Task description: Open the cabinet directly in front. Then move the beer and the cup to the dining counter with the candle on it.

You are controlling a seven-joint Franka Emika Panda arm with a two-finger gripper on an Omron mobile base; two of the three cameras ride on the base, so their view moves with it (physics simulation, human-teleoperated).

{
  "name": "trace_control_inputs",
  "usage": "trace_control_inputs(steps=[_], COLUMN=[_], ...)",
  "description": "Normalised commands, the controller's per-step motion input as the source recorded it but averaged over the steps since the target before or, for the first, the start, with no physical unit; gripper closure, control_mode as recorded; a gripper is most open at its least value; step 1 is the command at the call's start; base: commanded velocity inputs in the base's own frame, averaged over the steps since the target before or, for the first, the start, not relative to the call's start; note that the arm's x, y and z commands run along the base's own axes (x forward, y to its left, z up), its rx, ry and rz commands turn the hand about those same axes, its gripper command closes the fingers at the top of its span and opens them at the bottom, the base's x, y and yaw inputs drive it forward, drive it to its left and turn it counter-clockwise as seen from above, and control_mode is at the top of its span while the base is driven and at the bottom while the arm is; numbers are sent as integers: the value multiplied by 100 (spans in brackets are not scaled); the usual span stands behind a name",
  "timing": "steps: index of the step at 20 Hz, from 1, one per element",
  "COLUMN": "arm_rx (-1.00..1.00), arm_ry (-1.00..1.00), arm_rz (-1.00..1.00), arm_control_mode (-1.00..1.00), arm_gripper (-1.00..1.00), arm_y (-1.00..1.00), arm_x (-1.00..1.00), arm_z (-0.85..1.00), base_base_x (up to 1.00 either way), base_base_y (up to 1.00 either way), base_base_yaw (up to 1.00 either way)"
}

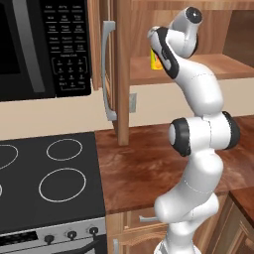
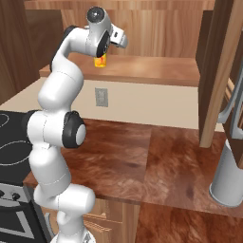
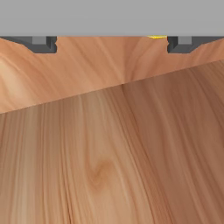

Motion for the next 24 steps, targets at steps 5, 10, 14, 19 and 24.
trace_control_inputs(steps=[5,10,14,19,24], arm_rx=[0,0,0,0,0], arm_ry=[0,0,-1,0,-3], arm_rz=[0,0,0,0,0], arm_control_mode=[-100,-100,-100,-100,-100], arm_gripper=[-100,-100,-100,-100,-100], arm_y=[-2,0,0,0,0], arm_x=[0,0,0,-2,-37], arm_z=[0,0,3,0,0], base_base_x=[0,0,0,0,0], base_base_y=[0,0,0,0,0], base_base_yaw=[0,0,0,0,0])
